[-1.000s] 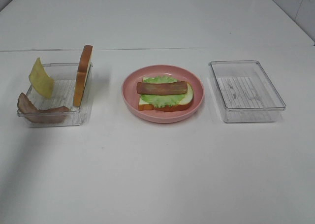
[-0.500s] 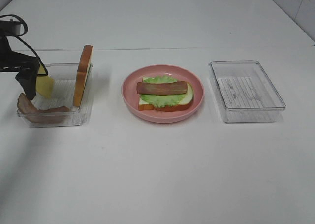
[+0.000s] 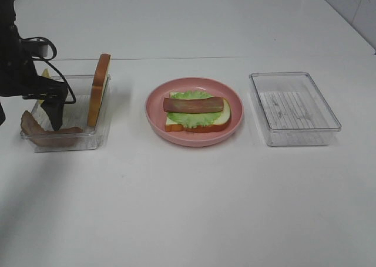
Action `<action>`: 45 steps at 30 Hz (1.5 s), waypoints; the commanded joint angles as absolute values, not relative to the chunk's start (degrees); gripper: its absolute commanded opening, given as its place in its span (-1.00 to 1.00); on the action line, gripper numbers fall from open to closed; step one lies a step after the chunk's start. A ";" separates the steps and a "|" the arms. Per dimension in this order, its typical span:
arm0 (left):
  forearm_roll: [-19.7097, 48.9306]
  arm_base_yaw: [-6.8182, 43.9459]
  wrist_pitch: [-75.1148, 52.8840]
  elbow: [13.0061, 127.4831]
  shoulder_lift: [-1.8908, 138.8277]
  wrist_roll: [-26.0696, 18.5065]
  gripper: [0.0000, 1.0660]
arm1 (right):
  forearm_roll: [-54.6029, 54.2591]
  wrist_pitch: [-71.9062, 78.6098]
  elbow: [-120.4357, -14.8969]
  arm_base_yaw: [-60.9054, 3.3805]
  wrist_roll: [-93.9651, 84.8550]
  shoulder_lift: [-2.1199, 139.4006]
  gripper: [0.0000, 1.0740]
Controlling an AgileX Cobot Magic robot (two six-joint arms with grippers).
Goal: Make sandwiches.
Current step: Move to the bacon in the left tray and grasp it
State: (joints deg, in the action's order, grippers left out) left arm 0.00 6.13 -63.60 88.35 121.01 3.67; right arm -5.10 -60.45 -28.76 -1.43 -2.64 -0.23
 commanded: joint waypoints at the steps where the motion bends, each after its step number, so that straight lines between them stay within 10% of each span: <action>1: 0.00 6.42 -63.14 88.52 121.70 3.55 0.83 | -5.50 -60.22 -28.71 -1.15 -3.38 -1.60 0.83; 15: 0.69 6.42 -61.54 88.52 122.10 3.61 0.16 | -5.50 -60.22 -28.71 -1.15 -3.38 -1.60 0.83; 45: 0.74 6.30 -58.90 88.52 122.10 4.53 -0.13 | -5.50 -60.22 -28.71 -1.15 -3.38 -1.60 0.83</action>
State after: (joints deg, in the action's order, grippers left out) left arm 0.40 6.13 -59.07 88.35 121.98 3.95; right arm -5.16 -60.45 -28.76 -1.43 -2.64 -0.23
